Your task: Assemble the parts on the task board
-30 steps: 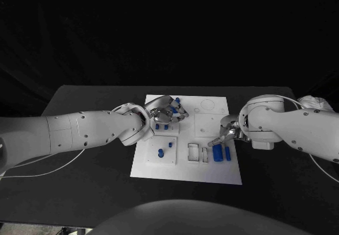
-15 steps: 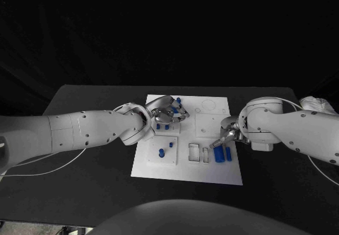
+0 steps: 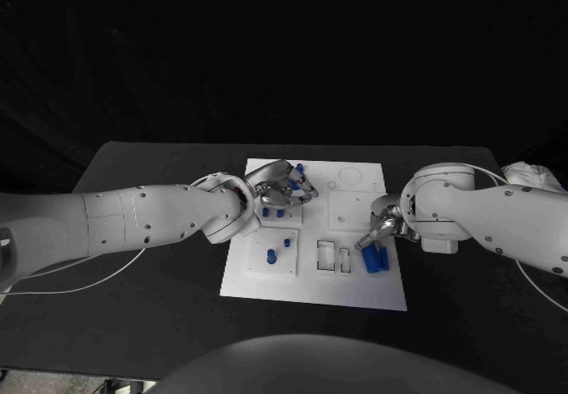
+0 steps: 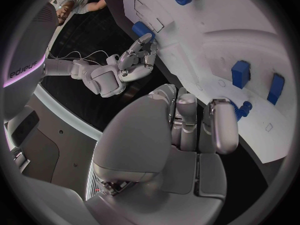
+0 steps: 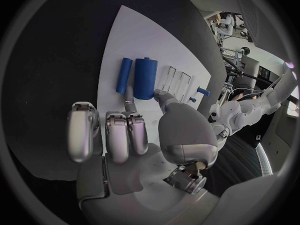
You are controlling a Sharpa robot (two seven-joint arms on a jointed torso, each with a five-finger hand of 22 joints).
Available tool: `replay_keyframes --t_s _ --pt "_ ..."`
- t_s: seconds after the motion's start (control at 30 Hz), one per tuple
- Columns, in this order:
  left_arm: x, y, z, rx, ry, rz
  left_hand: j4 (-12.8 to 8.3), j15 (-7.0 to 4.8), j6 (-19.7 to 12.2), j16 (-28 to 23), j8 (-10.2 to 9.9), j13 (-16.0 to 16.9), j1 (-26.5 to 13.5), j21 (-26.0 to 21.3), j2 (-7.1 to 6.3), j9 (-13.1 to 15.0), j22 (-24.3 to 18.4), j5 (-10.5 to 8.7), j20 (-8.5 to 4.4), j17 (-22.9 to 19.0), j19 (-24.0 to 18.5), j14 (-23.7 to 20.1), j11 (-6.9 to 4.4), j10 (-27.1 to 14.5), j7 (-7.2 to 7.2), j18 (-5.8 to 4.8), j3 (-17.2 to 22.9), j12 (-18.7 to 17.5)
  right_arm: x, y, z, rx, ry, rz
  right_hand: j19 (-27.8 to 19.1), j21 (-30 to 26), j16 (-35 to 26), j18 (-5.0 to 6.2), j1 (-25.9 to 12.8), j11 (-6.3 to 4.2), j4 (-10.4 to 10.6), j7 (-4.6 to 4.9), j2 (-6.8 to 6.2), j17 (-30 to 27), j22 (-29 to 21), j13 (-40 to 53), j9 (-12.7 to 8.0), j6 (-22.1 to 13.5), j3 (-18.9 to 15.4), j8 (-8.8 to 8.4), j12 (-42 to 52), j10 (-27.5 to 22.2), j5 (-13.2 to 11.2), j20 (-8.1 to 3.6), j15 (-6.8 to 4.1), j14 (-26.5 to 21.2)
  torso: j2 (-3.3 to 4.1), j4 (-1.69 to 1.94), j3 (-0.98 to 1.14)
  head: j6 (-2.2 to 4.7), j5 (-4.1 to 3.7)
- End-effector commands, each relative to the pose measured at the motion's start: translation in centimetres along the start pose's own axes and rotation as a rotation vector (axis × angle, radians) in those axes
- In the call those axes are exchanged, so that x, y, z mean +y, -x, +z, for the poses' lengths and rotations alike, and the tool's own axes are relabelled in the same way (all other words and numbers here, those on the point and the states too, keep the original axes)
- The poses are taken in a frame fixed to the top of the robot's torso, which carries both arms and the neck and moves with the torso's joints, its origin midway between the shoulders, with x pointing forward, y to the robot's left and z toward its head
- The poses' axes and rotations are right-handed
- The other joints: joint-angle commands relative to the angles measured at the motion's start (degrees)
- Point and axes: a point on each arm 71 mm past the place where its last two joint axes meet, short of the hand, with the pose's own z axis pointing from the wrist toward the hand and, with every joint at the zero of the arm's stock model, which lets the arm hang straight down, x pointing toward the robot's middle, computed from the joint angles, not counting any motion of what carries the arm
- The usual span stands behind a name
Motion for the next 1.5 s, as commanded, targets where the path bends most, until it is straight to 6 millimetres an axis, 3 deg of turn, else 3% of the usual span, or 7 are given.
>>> replay_keyframes --t_s 0.03,0.27,0.7,0.97,1.17,1.5 --pt "-0.1 -0.2 0.1 0.014 -0.002 -0.003 0.0 0.51 0.4 0.2 0.3 0.1 -0.5 -0.3 0.06 0.1 11.2 -0.15 0.39 -0.1 0.4 0.0 0.13 0.5 0.0 0.65 0.3 0.2 -0.3 -0.2 0.2 0.005 -0.005 0.034 0.1 -0.5 0.3 -0.33 1.0 -0.42 -1.1 -0.63 0.42 15.1 10.9 15.1 1.1 0.3 1.7 0.55 0.2 6.1 0.4 -0.57 -0.53 6.0 -0.05 -0.03 0.01 0.0 0.17" --pt "-0.1 -0.2 0.1 0.014 -0.001 -0.003 0.0 0.53 0.4 0.2 0.3 0.1 -0.5 -0.4 0.05 0.1 11.2 -0.13 0.41 -0.1 0.4 0.0 0.13 0.5 0.0 0.65 0.3 0.2 -0.4 -0.2 0.2 0.006 0.012 0.097 0.0 -0.9 0.3 -0.28 0.9 -0.66 -2.0 -0.9 0.48 15.1 10.8 15.1 2.6 0.4 3.1 1.15 0.2 6.1 1.3 -0.76 -0.77 6.0 -0.08 -0.01 -0.07 0.0 0.26" --pt "0.1 -0.1 0.3 0.015 0.005 0.0 0.0 0.6 0.4 0.2 0.3 0.1 -0.4 -0.4 0.01 0.1 11.2 -0.05 0.46 -0.1 0.4 0.0 0.15 0.5 0.02 0.65 0.4 0.2 0.3 0.4 -0.3 0.045 0.065 0.236 -0.2 -1.4 0.3 -0.16 0.8 -0.75 -2.3 -0.99 0.62 15.1 10.6 15.1 3.2 0.4 3.6 1.37 0.2 6.1 1.6 -0.84 -0.84 6.0 -0.07 0.0 -0.03 0.0 0.25" --pt "0.2 -0.1 0.5 0.019 0.009 0.001 0.0 0.62 0.4 0.2 0.3 0.1 -0.4 -0.4 -0.01 0.1 11.2 -0.02 0.48 -0.1 0.4 0.0 0.17 0.5 0.03 0.65 0.5 0.2 1.7 0.6 -0.3 0.07 0.094 0.264 -0.8 -2.9 0.3 0.14 0.3 -0.72 -2.5 -0.9 0.58 15.1 10.2 15.1 3.7 -0.1 4.3 1.29 0.2 6.1 1.6 -0.89 -0.87 6.0 -0.02 0.01 -0.01 0.0 -0.01" --pt "0.2 -0.2 0.6 0.024 0.011 0.001 0.0 0.64 0.4 0.2 0.3 0.1 -0.3 -0.4 -0.02 0.1 11.2 0.03 0.51 -0.1 0.3 0.0 0.18 0.5 0.05 0.66 0.5 0.2 2.9 0.8 -0.2 0.086 0.111 0.258 -1.1 -3.5 0.3 0.24 -0.1 -0.67 -2.5 -0.84 0.68 15.1 10.0 15.1 3.9 -0.3 4.7 1.15 0.2 6.1 1.5 -0.89 -0.85 6.0 -0.04 0.05 -0.13 0.0 -0.17" --pt "0.2 -0.3 0.8 0.033 0.014 0.0 -0.1 0.67 0.4 0.2 0.3 0.1 -0.3 -0.5 -0.05 0.1 11.2 0.08 0.54 -0.2 0.3 0.0 0.19 0.5 0.06 0.67 0.6 0.2 4.6 1.0 0.2 0.117 0.131 0.258 -1.7 -5.1 0.3 0.53 -1.0 -0.5 -2.7 -0.6 1.02 15.1 9.6 15.1 4.2 -0.9 5.7 0.7 0.2 6.1 0.7 -0.81 -0.74 6.0 -0.02 0.06 0.03 0.0 -0.05"
